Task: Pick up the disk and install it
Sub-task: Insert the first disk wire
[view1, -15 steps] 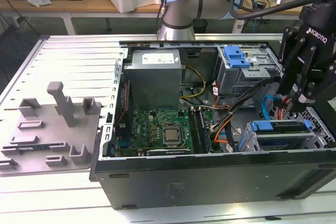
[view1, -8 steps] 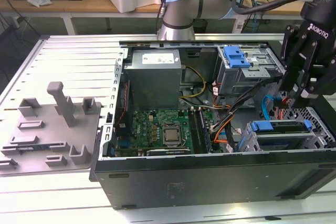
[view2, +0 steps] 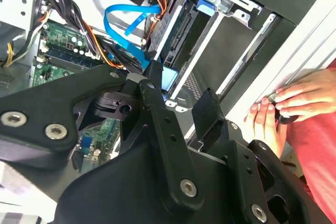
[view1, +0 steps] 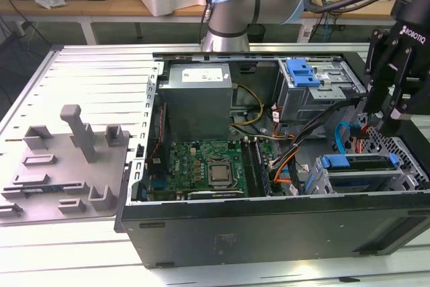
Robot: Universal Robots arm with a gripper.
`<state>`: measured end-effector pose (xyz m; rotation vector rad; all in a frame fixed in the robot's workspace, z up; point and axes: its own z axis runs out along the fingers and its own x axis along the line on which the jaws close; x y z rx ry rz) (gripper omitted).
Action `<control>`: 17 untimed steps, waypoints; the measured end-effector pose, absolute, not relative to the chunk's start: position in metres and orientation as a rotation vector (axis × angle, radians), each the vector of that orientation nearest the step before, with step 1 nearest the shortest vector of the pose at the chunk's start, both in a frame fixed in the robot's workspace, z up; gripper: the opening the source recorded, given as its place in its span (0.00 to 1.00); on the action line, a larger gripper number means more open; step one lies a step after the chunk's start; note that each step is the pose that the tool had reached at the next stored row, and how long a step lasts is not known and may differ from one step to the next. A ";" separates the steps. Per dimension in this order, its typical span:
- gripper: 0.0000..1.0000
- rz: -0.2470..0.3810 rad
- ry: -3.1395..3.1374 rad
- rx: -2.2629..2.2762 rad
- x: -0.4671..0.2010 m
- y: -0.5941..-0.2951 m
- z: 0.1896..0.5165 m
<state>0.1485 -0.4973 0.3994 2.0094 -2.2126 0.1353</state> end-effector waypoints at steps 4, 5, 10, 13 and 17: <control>0.51 0.129 -2.260 1.953 0.151 -0.497 0.398; 0.51 0.128 -2.269 1.942 0.152 -0.497 0.398; 0.51 0.133 -2.289 1.910 0.157 -0.492 0.395; 0.51 0.148 -2.285 1.899 0.159 -0.487 0.392; 0.51 0.203 -2.258 1.874 0.160 -0.479 0.390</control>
